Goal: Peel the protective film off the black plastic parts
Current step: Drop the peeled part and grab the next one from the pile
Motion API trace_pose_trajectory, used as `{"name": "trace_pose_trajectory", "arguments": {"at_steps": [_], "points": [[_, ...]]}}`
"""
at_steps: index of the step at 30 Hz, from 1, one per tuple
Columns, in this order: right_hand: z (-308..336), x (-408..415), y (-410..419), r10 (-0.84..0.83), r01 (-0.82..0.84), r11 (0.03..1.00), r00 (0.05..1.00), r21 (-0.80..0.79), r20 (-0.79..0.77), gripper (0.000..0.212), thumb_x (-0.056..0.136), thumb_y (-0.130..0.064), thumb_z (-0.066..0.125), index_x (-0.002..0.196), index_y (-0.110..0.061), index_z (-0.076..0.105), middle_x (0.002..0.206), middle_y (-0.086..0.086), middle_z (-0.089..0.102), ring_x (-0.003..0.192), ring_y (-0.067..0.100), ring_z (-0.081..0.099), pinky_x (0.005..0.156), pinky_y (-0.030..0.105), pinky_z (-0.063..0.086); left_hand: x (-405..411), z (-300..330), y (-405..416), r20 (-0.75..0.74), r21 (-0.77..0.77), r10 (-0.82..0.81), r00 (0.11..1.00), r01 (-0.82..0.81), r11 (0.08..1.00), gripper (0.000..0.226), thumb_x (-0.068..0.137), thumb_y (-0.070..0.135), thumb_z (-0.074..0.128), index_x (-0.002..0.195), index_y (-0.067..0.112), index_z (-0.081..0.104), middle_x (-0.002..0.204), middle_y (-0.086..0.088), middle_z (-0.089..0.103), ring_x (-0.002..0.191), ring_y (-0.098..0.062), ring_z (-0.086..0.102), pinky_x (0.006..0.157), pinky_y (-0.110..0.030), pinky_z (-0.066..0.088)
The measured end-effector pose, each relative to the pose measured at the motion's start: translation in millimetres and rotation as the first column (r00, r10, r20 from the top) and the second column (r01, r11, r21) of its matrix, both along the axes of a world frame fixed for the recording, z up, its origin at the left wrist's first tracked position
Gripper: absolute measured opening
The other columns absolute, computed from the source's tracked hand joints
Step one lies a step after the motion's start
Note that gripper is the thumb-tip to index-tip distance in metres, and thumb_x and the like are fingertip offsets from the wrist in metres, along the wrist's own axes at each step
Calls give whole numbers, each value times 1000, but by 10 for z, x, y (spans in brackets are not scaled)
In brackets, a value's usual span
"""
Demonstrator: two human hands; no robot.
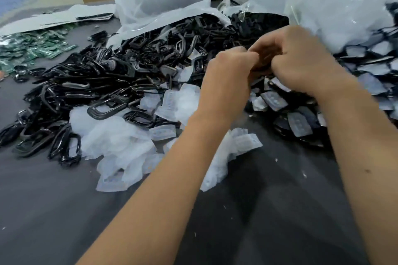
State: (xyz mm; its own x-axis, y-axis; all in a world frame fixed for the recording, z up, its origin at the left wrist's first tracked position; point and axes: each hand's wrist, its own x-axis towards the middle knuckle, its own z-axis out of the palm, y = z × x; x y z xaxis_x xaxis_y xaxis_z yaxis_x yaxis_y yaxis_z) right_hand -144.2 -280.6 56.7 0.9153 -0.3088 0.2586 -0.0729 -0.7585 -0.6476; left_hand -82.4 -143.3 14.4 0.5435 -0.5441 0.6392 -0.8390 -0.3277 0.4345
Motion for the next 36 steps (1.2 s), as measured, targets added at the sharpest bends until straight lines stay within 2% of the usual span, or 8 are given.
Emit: {"name": "trace_pose_trajectory", "arguments": {"at_steps": [3, 6, 11, 16, 23, 29, 33, 36], "points": [[76, -223, -199, -139, 135, 973, 990, -187, -6, 54, 76, 10, 50, 105, -23, 81, 90, 2, 75, 89, 19, 68, 79, 24, 51, -216, 7, -377, 92, 67, -33, 995, 27, 997, 6, 86, 4, 69, 82, 4, 74, 84, -12, 66, 77, -31, 62, 65, -42, 46], [64, -366, -309, -239, 230, 932, 971, -280, 1, 52, 78, 12, 54, 109, -20, 81, 91, 7, 72, 89, 20, 61, 83, 24, 43, -339, 13, -612, 95, 92, -102, 990, 93, 991, 8, 82, -3, 69, 75, 1, 71, 87, -16, 69, 80, -35, 64, 66, -39, 42], [30, -440, -414, -251, 236, 946, 967, -223, -40, 52, 79, 13, 47, 100, -19, 82, 83, 4, 73, 85, 20, 70, 83, 21, 49, -304, -126, -717, 168, 300, -135, 976, 79, 951, 19, 95, 9, 56, 97, 13, 75, 104, -4, 68, 98, -27, 59, 77, -32, 40], [58, -408, -383, -252, 244, 952, 967, -187, -24, 50, 79, 10, 46, 98, -21, 81, 78, -3, 73, 84, 15, 73, 73, 12, 47, -308, -96, -586, 103, 176, -147, 984, 128, 976, 19, 94, 4, 59, 84, 4, 75, 87, -10, 71, 87, -34, 57, 78, -34, 40], [-56, -45, 181, -98, 104, 979, 994, -177, 42, 42, 80, 7, 53, 95, -20, 81, 82, -1, 77, 81, 11, 70, 82, 20, 54, -5, -136, 164, -40, 127, 212, 977, -205, 970, 20, 96, 10, 58, 97, 8, 77, 97, -10, 70, 101, -30, 58, 84, -38, 45], [-415, 430, 746, 91, -103, 980, 993, -170, -74, 33, 87, 0, 57, 109, -15, 78, 99, 6, 75, 92, 23, 69, 89, 38, 57, 286, -260, 1105, -63, 231, 635, 770, -608, 760, 46, 87, 1, 50, 125, 17, 70, 124, -9, 62, 118, -33, 46, 93, -26, 29], [-582, 647, 995, 147, -156, 961, 988, -230, -54, 32, 96, -12, 63, 126, -18, 72, 126, 8, 66, 117, 26, 60, 103, 38, 49, 364, -349, 1410, -40, 330, 656, 754, -609, 721, 61, 87, -9, 49, 140, 18, 61, 136, -8, 56, 121, -34, 42, 98, -32, 31], [-667, 706, 1001, 86, -83, 959, 996, -270, -3, 31, 96, -11, 60, 123, -18, 73, 122, 9, 65, 119, 28, 58, 100, 37, 48, 435, -343, 1460, -61, 319, 650, 758, -602, 732, 44, 92, -3, 58, 127, 21, 68, 124, -7, 61, 117, -32, 44, 93, -30, 31]]}}
